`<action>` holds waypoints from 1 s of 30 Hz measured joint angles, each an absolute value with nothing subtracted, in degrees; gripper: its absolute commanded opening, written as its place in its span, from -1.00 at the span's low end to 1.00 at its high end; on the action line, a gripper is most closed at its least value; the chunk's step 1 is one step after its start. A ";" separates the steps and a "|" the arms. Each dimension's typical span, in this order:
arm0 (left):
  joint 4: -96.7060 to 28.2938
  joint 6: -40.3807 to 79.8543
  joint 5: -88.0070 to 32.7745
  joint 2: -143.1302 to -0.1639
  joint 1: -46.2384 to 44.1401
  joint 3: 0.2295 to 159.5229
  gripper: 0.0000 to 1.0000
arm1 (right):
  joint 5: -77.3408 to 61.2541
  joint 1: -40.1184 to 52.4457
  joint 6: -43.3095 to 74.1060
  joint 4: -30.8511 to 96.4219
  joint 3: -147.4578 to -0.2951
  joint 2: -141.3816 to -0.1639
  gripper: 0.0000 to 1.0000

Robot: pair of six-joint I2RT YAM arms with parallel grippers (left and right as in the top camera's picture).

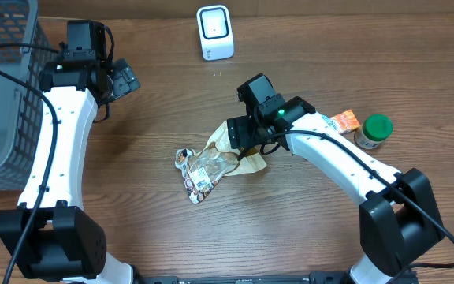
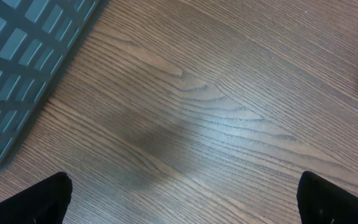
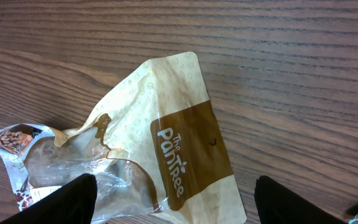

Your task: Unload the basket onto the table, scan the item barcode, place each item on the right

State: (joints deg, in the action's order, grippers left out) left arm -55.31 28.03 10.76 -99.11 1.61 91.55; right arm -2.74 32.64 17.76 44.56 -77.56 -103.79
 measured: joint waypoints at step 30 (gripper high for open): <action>-55.31 28.03 10.76 -99.11 1.61 91.55 0.99 | -2.87 36.64 17.15 45.56 -77.54 -113.71 0.43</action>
